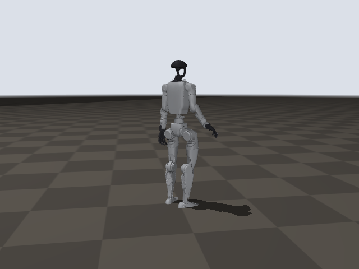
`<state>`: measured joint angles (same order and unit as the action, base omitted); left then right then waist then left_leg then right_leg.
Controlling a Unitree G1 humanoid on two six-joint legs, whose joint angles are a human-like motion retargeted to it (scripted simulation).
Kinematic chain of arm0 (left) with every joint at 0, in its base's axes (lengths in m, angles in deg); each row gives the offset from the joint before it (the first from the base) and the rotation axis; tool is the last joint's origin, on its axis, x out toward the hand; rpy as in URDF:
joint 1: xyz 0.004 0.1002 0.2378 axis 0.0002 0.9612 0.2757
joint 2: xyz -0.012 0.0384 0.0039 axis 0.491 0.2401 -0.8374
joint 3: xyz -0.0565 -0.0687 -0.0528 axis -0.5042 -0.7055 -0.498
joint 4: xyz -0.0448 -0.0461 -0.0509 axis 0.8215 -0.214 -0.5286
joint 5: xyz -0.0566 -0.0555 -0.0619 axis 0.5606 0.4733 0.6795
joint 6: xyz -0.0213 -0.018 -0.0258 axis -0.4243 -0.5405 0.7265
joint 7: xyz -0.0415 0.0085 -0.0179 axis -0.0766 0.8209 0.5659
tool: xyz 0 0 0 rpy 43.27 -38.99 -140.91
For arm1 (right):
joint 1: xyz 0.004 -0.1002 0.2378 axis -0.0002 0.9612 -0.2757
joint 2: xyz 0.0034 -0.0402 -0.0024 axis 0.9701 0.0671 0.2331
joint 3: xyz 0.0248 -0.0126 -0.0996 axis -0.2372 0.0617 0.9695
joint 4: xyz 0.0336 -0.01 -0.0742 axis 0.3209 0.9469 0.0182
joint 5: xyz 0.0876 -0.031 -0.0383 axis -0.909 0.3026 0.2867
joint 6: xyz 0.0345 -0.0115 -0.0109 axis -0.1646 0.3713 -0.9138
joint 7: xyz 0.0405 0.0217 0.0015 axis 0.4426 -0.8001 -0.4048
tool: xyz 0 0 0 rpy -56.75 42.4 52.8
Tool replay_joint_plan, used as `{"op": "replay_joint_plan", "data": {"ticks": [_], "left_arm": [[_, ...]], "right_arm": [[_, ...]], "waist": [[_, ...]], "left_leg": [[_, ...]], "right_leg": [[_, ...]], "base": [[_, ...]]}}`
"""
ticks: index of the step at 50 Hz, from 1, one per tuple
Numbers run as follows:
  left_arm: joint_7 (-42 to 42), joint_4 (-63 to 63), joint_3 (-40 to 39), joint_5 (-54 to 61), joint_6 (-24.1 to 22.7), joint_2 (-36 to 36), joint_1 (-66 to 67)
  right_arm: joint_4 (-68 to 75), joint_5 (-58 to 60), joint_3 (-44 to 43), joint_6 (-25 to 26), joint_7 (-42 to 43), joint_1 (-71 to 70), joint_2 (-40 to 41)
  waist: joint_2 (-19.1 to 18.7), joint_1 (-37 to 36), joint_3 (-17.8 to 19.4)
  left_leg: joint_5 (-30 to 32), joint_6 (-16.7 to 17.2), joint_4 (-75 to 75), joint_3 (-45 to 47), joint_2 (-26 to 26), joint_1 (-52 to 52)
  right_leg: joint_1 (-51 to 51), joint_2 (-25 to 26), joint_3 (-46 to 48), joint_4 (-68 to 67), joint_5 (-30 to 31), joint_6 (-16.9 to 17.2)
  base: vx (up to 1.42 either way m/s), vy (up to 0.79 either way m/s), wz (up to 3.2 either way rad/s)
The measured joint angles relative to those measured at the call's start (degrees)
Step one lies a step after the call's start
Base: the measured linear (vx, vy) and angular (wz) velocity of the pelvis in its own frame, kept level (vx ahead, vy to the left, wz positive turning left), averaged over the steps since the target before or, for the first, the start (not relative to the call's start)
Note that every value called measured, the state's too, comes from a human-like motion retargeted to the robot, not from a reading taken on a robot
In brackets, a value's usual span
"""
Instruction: Upper body actions
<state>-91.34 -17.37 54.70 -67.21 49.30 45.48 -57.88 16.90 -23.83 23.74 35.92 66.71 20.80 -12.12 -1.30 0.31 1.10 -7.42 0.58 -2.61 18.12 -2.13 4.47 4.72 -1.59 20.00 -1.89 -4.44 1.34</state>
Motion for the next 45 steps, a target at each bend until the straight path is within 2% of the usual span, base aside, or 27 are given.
{"op": "replay_joint_plan", "data": {"ticks": [3, 5, 8, 10, 12, 15, 20, 23, 27, 30, 33, 37, 41, 45], "left_arm": [[0.9, 0.5, 0.5, -0.4, -0.4, -0.1, 0.7], [1.6, 0.7, 0.7, -0.6, -0.6, -0.1, 1.0], [1.5, 0.7, 0.8, -0.6, -0.5, -0.1, 1.1], [1.0, 0.6, 0.7, -0.4, -0.4, 0.0, 1.1], [1.0, 0.7, 1.1, -0.2, -0.5, -0.1, 1.5], [1.9, 0.6, 2.1, 0.3, -1.0, -0.2, 1.9], [1.7, 0.7, -0.5, -0.7, -1.0, -0.3, 1.9], [4.2, 2.4, -4.0, 0.9, -1.1, 0.9, 1.0], [12.6, 7.7, -11.5, 12.8, -5.9, 3.1, -1.3], [15.4, 14.1, -19.7, 21.7, -10.3, 5.4, -4.4], [17.7, 21.5, -26.6, 25.7, -11.8, 9.7, -8.3], [19.5, 30.0, -32.9, 24.6, -11.7, 19.2, -14.1], [20.8, 34.3, -34.2, 23.5, -10.5, 29.9, -21.1], [24.3, 37.0, -31.9, 22.7, -11.3, 39.5, -28.8]], "right_arm": [[22.2, 1.6, 3.9, -1.2, 5.3, -1.8, 4.5], [35.2, 1.5, 6.2, 2.2, 5.1, -2.8, 7.2], [45.3, -3.1, 6.5, 11.1, -9.9, -1.8, 11.3], [46.4, -9.8, 3.2, 19.8, -18.5, -0.6, 12.4], [45.0, -19.0, -0.6, 14.9, -22.5, 0.0, 12.1], [43.8, -28.0, -3.7, 7.9, -20.7, -0.5, 9.8], [39.5, -24.5, -6.9, 9.5, -24.4, -2.5, 6.5], [34.4, -22.0, -10.7, 8.7, -20.4, -3.5, 5.6], [26.3, -25.9, -17.1, 7.3, -13.8, -5.5, 3.8], [19.8, -34.0, -22.6, 7.4, -14.9, -8.1, 2.2], [12.6, -41.2, -27.5, 7.9, -16.6, -11.5, -0.8], [0.8, -43.1, -30.7, 7.4, -13.9, -15.9, -6.9], [-11.8, -37.9, -31.4, 6.8, -8.2, -20.7, -14.5], [-21.0, -31.9, -30.1, 4.7, 2.8, -27.6, -22.8]], "waist": [[-0.6, 0.1, -0.4], [-0.8, -0.2, -0.4], [-0.5, -4.0, -0.2], [-0.4, -8.7, -0.4], [-0.3, -8.2, -0.6], [-0.5, -1.0, -0.5], [-0.7, -1.0, 0.0], [-0.7, -1.1, 0.4], [-0.6, -1.6, 0.5], [-0.6, -1.4, 0.0], [-0.4, -1.4, -1.1], [0.0, -1.6, -2.2], [0.0, -1.6, -3.4], [-0.3, -1.3, -4.8]], "left_leg": [[0.1, 0.1, 0.0, 0.1, -0.1, -0.3], [0.2, 0.1, 0.0, 0.1, -0.1, -0.3], [-0.1, 0.3, 0.2, 3.0, 0.0, 0.6], [-0.8, 0.6, 0.6, 6.8, -0.2, 1.6], [-0.8, 0.2, 1.0, 5.9, 0.4, 1.6], [-0.1, -0.5, 0.8, -1.1, 1.4, 0.5], [0.3, -0.1, 0.0, 0.2, 0.7, -0.2], [0.3, -0.1, 0.0, 0.2, 0.8, 0.0], [0.4, -0.2, -0.1, -0.1, 0.9, 0.1], [0.6, -0.2, -0.1, -0.4, 0.9, -0.2], [0.7, -0.3, -0.1, -0.8, 0.9, -0.6], [0.8, -0.2, -0.1, -1.2, 1.1, -0.8], [0.8, -0.2, -0.1, -1.3, 0.9, -1.0], [0.6, -0.2, -0.2, -1.3, 0.7, -1.3]], "right_leg": [[-0.3, 0.0, -0.1, 0.0, 0.1, 0.0], [-0.3, 0.0, -0.1, 0.1, 0.1, -0.1], [-1.3, 0.6, -2.9, -0.8, 0.1, -1.0], [-2.9, 0.8, -6.5, -2.5, -0.2, -1.1], [-3.3, 0.8, -5.5, -2.6, -0.2, -1.3], [-1.3, -0.3, 1.1, -0.7, 0.0, -0.6], [-1.3, -0.9, -0.3, -1.0, 0.2, -0.2], [-1.1, -1.0, -0.4, -1.0, 0.2, -0.2], [-0.9, -1.1, -0.1, -1.1, 0.2, -0.2], [-1.1, -1.1, 0.1, -1.1, 0.2, -0.1], [-1.3, -1.2, 0.4, -1.1, 0.1, -0.1], [-1.3, -1.3, 0.7, -1.1, 0.0, -0.1], [-1.4, -1.2, 0.8, -1.2, -0.1, -0.1], [-1.8, -1.0, 0.8, -1.3, -0.2, 0.0]], "base": [[0.0, 0.0, 0.0], [0.0, 0.0, 0.0], [0.02, -0.01, -0.8], [0.01, -0.01, -1.43], [0.0, -0.02, 0.37], [-0.03, 0.02, 1.66], [-0.07, 0.04, -0.1], [0.0, 0.0, 0.0], [-0.02, 0.01, 0.02], [-0.05, 0.06, 0.1], [-0.01, 0.04, 0.07], [0.0, 0.0, 0.0], [0.01, 0.0, 0.01], [0.03, 0.01, -0.02]]}}
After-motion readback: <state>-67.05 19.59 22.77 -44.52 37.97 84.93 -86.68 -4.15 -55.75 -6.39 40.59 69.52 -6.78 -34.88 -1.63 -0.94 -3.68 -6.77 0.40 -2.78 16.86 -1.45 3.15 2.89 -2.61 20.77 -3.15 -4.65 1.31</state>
